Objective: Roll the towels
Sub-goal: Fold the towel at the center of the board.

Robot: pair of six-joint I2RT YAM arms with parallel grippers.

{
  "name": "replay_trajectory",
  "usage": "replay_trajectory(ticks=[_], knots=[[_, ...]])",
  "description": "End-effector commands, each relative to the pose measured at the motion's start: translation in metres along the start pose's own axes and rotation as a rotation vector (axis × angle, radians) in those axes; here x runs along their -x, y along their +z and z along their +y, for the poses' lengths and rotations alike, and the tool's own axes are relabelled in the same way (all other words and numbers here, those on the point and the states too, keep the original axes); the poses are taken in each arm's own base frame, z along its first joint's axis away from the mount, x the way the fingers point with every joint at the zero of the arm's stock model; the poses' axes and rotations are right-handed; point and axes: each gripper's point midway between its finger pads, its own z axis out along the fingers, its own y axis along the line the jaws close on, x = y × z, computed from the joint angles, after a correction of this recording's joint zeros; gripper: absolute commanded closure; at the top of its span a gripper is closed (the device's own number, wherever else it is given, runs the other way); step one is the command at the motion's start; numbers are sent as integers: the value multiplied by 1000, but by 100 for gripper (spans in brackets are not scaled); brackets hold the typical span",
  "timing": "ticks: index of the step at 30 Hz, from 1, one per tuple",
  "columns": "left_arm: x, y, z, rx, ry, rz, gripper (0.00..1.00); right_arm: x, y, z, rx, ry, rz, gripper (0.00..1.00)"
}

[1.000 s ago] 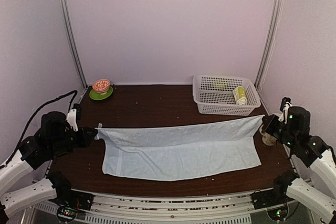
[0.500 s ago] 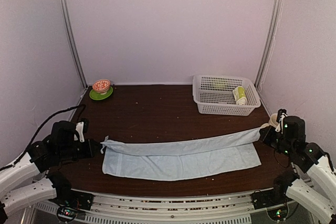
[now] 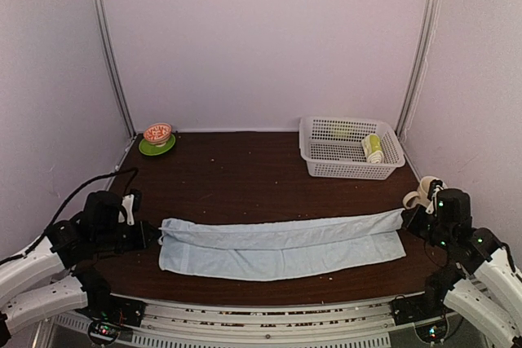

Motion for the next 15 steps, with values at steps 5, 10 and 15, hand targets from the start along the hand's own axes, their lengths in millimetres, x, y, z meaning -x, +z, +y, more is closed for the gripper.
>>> replay_trajectory(ticks=[5, 10, 15], knots=[[112, -46, -46, 52, 170, -276, 100, 59, -2, 38, 30, 7, -129, 100], [145, -32, -63, 91, 253, -282, 100, 83, 13, 56, 18, -34, -155, 100], [147, -13, -63, 85, 239, -268, 100, 91, 26, 57, -12, -51, -156, 100]])
